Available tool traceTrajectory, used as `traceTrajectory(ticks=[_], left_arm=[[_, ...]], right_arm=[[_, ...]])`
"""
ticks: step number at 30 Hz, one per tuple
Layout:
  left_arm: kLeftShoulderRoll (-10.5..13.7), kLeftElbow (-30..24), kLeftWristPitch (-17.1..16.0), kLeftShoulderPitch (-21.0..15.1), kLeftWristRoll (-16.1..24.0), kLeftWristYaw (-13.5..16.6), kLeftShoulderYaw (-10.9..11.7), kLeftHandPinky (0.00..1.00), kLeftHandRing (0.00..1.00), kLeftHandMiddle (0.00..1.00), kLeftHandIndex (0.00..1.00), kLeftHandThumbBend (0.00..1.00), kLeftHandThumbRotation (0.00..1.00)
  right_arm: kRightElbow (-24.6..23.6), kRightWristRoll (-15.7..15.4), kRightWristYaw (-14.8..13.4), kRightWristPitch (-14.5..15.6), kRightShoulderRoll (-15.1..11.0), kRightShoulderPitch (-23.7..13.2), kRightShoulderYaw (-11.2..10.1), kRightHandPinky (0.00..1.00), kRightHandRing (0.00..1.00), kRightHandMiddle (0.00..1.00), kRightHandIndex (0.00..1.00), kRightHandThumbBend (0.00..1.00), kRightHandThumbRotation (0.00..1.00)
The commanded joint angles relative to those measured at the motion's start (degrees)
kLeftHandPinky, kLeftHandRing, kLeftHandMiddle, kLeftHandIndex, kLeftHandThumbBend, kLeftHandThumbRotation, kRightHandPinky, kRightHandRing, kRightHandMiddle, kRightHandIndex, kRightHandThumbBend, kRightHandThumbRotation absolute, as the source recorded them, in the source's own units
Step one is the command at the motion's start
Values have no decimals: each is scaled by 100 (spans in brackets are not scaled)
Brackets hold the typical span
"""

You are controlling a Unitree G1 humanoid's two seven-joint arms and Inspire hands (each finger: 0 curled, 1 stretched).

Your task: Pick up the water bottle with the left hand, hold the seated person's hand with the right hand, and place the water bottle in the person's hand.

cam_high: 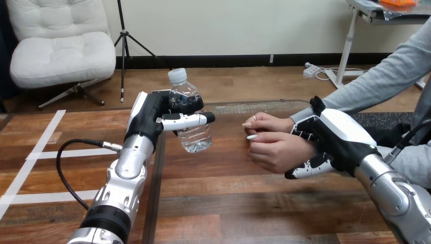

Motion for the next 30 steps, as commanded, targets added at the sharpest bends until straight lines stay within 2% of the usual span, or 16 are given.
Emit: traceTrajectory(ticks=[1, 11, 20, 30], left_arm=[[7, -183, -178, -570, -1, 9, -36, 27, 33, 38, 40, 73, 0], [-18, -130, -211, -604, 1, -13, -60, 27, 33, 38, 40, 72, 0], [-43, -95, -233, -638, 17, -16, -88, 27, 33, 38, 39, 74, 0], [-76, 10, -273, -706, 53, -7, -136, 28, 34, 39, 40, 74, 0]], right_arm=[[-241, 7, -36, -112, 143, -554, 24, 36, 40, 45, 45, 77, 0], [-213, 7, -65, -135, 201, -598, 38, 36, 40, 45, 44, 77, 0], [-285, -12, -22, 29, 275, -613, 40, 35, 39, 44, 44, 76, 0], [-207, -59, -79, -24, 348, -669, 48, 35, 39, 44, 44, 77, 0]])
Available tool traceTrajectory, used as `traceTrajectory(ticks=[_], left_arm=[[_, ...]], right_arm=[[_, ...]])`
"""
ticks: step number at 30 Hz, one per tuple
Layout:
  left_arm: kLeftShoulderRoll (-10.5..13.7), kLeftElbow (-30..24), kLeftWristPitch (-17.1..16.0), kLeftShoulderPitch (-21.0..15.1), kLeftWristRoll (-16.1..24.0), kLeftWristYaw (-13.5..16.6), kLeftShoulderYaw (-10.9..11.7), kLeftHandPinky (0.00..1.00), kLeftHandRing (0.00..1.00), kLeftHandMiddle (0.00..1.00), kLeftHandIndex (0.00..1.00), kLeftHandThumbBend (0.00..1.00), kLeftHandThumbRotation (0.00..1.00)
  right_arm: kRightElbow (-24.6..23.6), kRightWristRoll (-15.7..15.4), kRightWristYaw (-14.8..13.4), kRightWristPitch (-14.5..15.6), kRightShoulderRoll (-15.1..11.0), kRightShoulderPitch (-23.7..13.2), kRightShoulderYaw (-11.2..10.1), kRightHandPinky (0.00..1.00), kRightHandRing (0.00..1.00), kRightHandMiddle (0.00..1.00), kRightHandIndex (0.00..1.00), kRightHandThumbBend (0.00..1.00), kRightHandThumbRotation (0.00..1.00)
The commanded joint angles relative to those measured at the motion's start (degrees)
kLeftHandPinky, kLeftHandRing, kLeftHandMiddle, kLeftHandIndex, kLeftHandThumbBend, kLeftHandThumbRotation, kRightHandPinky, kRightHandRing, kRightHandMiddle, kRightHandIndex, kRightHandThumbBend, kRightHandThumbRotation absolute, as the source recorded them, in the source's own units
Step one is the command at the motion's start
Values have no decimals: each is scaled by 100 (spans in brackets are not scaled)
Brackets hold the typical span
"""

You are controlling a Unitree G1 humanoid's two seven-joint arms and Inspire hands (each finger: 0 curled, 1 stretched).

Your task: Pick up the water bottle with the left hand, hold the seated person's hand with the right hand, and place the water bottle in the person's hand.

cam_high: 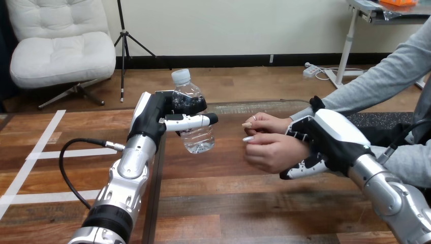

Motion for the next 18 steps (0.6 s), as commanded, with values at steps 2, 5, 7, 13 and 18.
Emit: traceTrajectory(ticks=[2, 5, 7, 13, 18], left_arm=[[-45, -15, -276, -684, 52, 29, -79, 28, 34, 39, 40, 74, 0], [-59, 30, -294, -711, 44, 34, -83, 28, 35, 39, 40, 74, 0], [-64, 58, -309, -727, 48, 34, -92, 28, 35, 39, 40, 74, 0], [-65, 155, -383, -776, 84, 60, -142, 28, 34, 39, 40, 74, 0], [-85, 194, -393, -802, 103, 76, -148, 28, 34, 39, 40, 75, 0]], right_arm=[[-178, 9, -82, -86, 187, -651, 38, 35, 39, 44, 44, 77, 0], [-149, -9, -102, -96, 208, -673, 41, 35, 39, 44, 44, 77, 0], [-145, -19, -101, -83, 222, -685, 43, 35, 38, 44, 44, 77, 0], [-93, -49, -116, -112, 252, -726, 48, 35, 38, 44, 44, 77, 0], [-73, -59, -106, -109, 269, -748, 47, 35, 39, 44, 44, 77, 0]])
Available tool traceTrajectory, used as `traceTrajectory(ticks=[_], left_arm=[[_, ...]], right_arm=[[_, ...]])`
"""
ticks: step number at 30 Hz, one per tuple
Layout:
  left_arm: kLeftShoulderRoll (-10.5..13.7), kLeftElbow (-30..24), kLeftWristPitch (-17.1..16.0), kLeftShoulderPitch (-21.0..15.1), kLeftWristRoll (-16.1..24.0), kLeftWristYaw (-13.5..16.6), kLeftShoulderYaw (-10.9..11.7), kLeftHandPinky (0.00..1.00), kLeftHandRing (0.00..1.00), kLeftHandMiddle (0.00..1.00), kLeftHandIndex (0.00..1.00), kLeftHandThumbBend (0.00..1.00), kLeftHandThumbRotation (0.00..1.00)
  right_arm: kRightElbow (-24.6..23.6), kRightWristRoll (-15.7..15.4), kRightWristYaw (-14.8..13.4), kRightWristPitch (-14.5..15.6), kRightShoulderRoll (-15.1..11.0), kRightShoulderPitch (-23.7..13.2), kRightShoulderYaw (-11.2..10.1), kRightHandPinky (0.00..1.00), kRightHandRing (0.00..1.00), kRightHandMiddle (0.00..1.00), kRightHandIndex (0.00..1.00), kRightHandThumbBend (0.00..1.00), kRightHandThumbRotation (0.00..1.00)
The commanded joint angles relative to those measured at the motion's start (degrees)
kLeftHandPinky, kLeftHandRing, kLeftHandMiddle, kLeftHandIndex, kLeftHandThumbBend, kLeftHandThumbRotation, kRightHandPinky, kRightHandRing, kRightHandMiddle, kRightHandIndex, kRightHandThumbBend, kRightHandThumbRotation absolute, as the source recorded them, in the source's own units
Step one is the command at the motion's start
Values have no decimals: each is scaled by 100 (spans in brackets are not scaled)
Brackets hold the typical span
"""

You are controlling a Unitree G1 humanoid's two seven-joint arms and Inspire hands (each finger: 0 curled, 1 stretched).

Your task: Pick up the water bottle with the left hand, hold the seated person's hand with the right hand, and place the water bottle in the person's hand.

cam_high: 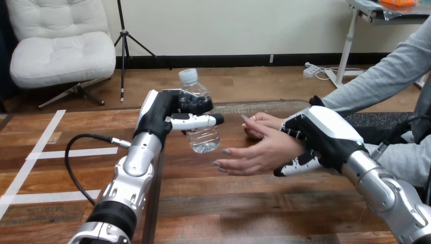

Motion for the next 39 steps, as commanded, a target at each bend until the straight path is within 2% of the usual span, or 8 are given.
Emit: traceTrajectory(ticks=[1, 17, 20, 26, 39], left_arm=[[-24, -38, -257, -628, 15, 74, -23, 28, 35, 39, 40, 75, 0], [-62, -63, -155, -668, 95, 102, -46, 28, 34, 38, 39, 75, 0], [-69, -54, -158, -677, 107, 98, -50, 28, 34, 38, 39, 75, 0], [-68, -75, -201, -673, 152, 80, -88, 27, 33, 38, 40, 74, 0], [-96, -90, -359, -656, 153, -17, -136, 27, 32, 37, 40, 74, 0]], right_arm=[[-83, 61, -93, -93, 160, -603, 14, 35, 39, 44, 44, 77, 0], [-10, 14, -129, -96, 215, -677, 23, 35, 38, 44, 44, 77, 0], [-41, 19, -73, -22, 227, -687, 22, 35, 38, 44, 44, 77, 0], [-117, 27, 14, 88, 233, -694, 31, 35, 39, 45, 45, 76, 0], [-106, 8, -22, 110, 248, -738, 75, 36, 40, 45, 45, 77, 0]])
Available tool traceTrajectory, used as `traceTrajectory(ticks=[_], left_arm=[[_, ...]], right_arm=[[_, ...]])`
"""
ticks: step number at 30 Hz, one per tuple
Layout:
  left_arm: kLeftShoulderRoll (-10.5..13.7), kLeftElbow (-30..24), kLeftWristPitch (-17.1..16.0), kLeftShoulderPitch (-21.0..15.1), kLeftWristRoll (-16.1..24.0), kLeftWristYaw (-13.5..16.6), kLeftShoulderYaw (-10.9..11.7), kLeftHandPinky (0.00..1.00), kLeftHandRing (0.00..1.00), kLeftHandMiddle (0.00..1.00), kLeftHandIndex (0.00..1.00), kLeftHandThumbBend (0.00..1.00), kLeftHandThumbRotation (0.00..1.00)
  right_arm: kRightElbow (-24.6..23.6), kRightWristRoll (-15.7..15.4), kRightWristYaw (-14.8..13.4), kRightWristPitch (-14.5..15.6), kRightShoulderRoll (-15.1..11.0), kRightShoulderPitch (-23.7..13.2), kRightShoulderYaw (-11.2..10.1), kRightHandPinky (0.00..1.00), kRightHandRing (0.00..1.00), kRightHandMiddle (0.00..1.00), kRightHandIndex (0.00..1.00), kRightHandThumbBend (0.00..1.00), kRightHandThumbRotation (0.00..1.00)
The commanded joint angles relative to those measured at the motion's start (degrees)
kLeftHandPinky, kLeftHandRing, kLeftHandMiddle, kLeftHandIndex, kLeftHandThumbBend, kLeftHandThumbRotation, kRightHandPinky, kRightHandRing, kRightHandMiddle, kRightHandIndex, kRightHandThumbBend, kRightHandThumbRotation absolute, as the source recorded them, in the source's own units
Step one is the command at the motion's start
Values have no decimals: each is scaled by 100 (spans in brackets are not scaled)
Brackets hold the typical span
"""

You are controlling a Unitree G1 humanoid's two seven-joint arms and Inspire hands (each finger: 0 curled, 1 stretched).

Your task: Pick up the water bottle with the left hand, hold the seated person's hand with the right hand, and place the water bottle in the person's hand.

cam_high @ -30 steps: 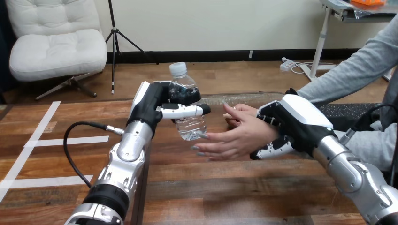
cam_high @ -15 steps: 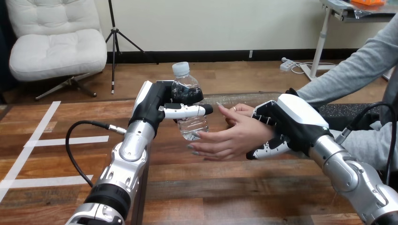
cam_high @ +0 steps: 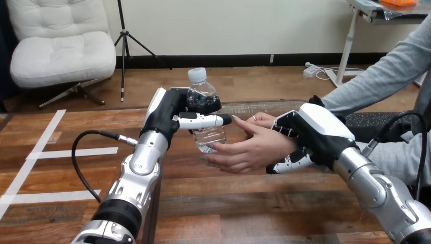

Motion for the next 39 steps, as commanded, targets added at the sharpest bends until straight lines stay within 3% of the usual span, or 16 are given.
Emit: traceTrajectory(ticks=[1, 20, 29, 39], left_arm=[[0, -101, -315, -596, 36, -6, -67, 27, 32, 37, 40, 74, 0], [-32, -152, -449, -579, 119, -34, -208, 25, 30, 35, 39, 76, 0], [-112, -293, -318, -561, 122, -60, -242, 25, 30, 36, 39, 79, 0], [-199, -490, -229, -534, 152, -119, -314, 24, 30, 36, 39, 80, 0]], right_arm=[[-119, 40, -60, -14, 82, -611, -20, 36, 40, 45, 45, 77, 0], [-62, 60, -90, -41, 90, -633, 2, 35, 39, 45, 46, 76, 0], [-5, 69, -169, -174, 80, -634, 4, 35, 39, 44, 45, 77, 0], [-103, 89, -89, -55, 79, -605, -13, 35, 39, 45, 45, 76, 0]])
